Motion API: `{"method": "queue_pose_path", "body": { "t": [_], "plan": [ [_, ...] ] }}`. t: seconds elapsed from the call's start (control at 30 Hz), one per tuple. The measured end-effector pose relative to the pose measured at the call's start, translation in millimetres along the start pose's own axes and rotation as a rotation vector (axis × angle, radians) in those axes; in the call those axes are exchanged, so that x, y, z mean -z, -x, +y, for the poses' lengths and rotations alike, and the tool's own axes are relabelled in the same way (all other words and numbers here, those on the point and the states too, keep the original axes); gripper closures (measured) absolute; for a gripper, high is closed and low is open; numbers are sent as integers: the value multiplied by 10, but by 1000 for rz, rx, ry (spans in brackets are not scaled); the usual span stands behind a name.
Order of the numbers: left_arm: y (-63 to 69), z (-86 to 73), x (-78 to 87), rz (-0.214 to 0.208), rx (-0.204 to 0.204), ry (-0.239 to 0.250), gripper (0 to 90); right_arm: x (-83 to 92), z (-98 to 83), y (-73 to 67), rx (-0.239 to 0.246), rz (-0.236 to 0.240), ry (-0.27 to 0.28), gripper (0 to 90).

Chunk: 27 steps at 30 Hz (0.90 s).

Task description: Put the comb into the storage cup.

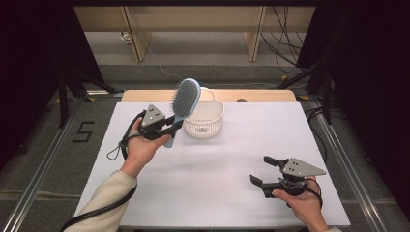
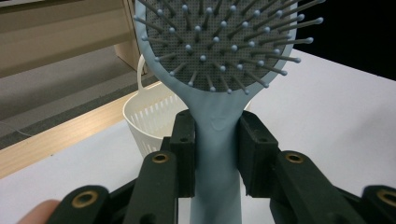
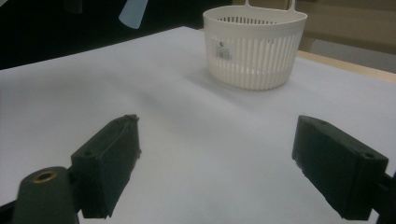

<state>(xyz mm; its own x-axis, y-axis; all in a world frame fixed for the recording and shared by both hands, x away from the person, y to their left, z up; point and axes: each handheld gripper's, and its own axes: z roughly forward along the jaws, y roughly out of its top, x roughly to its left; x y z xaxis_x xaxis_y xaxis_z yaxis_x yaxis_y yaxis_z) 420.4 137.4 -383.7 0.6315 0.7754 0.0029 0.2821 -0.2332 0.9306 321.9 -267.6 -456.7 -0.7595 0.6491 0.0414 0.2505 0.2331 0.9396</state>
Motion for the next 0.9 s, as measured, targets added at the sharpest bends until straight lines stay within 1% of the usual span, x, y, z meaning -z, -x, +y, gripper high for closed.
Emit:
{"method": "queue_pose_path", "body": {
  "t": [0.27, 0.63, 0.9],
  "plan": [
    [8, 20, -44, -4, -5, -2, 698, 1, 0, 1, 2, 1, 0, 159],
    [17, 19, -98, 1, -11, -5, 699, 0, 0, 1, 2, 2, 1, 159],
    [10, 42, -125, 7, -9, 3, 699, 1, 0, 1, 3, 1, 0, 159]
  ]
}}
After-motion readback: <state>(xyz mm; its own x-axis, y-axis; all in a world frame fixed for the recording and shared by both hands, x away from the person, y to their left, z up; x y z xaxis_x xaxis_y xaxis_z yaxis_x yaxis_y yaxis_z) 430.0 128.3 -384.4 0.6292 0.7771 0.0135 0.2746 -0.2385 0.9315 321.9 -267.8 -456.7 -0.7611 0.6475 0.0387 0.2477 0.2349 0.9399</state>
